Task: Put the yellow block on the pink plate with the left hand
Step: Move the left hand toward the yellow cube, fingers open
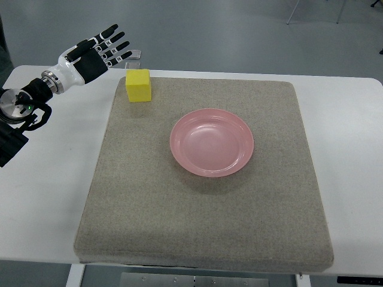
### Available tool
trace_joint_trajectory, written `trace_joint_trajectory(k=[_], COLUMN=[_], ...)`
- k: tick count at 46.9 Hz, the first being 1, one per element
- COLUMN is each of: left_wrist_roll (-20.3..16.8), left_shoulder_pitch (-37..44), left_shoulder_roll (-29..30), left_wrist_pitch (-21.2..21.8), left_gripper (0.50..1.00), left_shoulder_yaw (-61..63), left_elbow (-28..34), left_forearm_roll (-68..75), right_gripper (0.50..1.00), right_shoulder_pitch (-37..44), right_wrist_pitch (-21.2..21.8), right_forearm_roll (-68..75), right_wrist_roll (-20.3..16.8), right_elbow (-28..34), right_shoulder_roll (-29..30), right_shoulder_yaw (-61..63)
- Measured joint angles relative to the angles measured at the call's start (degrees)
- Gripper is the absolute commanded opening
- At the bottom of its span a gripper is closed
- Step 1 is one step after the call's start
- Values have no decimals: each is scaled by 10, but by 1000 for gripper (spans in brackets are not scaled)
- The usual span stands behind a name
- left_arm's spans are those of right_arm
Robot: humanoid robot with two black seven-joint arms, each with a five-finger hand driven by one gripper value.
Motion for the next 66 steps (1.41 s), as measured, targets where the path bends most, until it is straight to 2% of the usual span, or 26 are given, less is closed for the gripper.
trace_joint_trajectory(k=[19, 26, 30, 35, 51, 66], left_wrist_roll=[0, -1, -13, -50, -173, -181], left_shoulder_pitch=[-9, -17, -17, -24, -60, -104], left_shoulder_roll=[1, 4, 1, -1, 0, 7], left_wrist_pitch=[0, 30, 28, 26, 43, 67], left_gripper=[994, 994, 994, 994, 994, 992], left_shoulder_yaw=[0, 0, 1, 7, 7, 9], left_elbow=[-5, -4, -6, -8, -8, -17], left_forearm_roll=[2, 4, 9, 41, 394, 681], right_gripper=[924, 924, 924, 924, 924, 924], right_shoulder_pitch=[0, 0, 0, 0, 0, 0], right_wrist_pitch=[0, 0, 0, 0, 0, 0], right_forearm_roll=[0, 0, 0, 0, 0, 0], right_wrist_roll=[0, 0, 0, 0, 0, 0], right_elbow=[0, 0, 0, 0, 0, 0], right_shoulder_roll=[0, 0, 0, 0, 0, 0], right_shoulder_yaw=[0, 0, 0, 0, 0, 0])
